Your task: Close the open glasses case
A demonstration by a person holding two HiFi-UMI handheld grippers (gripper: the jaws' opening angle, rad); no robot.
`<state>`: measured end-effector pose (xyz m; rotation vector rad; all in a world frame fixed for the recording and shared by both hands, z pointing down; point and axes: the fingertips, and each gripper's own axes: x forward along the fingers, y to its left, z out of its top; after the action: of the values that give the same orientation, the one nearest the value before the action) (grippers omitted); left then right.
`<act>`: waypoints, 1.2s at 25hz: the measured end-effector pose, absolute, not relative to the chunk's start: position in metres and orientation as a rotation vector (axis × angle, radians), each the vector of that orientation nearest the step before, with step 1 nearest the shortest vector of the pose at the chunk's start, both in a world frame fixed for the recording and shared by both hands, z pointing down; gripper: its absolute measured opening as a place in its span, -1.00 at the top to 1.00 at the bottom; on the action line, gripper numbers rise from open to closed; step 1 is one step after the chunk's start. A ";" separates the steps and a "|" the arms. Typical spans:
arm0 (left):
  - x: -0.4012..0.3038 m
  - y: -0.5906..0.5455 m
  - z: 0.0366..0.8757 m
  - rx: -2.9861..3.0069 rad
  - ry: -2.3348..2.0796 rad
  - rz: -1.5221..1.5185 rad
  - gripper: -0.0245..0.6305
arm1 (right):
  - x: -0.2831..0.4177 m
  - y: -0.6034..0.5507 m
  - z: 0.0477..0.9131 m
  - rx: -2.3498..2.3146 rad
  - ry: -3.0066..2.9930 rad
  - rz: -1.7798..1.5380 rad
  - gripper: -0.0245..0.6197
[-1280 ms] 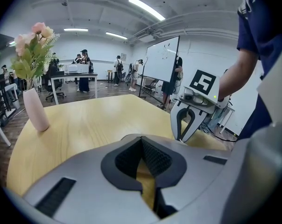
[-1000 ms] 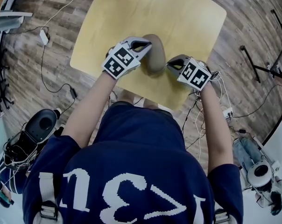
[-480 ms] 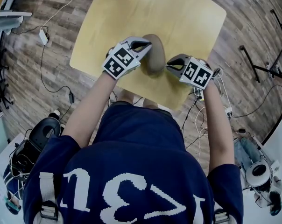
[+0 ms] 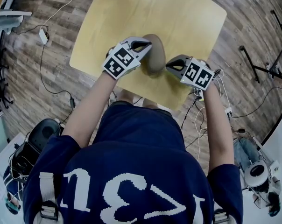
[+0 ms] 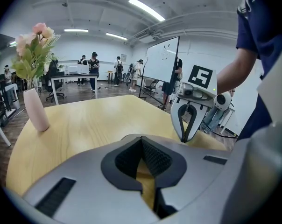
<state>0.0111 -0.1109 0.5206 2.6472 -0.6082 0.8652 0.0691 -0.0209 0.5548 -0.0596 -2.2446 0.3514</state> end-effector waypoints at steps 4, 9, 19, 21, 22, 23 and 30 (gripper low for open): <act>0.008 -0.107 0.521 2.650 -0.610 0.862 0.89 | 0.066 -0.018 0.556 -0.066 -2.235 0.303 0.84; 0.011 -0.114 0.522 2.637 -0.595 0.895 0.89 | 0.070 -0.031 0.557 -0.016 -2.234 0.210 0.85; 0.017 -0.114 0.522 2.628 -0.584 0.919 0.89 | 0.064 -0.099 0.559 0.176 -2.242 0.156 0.85; 0.018 -0.114 0.521 2.630 -0.583 0.918 0.89 | 0.058 -0.117 0.558 0.222 -2.263 0.177 0.85; 0.019 -0.114 0.520 2.629 -0.583 0.914 0.89 | 0.056 -0.126 0.558 0.240 -2.273 0.192 0.85; 0.019 -0.115 0.520 2.626 -0.584 0.908 0.89 | 0.053 -0.133 0.559 0.253 -2.281 0.211 0.85; 0.001 -0.109 0.522 2.606 -0.623 0.954 0.89 | 0.048 -0.127 0.555 0.299 -2.311 0.300 0.85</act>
<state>0.0005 -0.1088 0.5217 2.6056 -0.6234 0.9536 0.0482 -0.1267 0.5550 0.2989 -2.3109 0.3000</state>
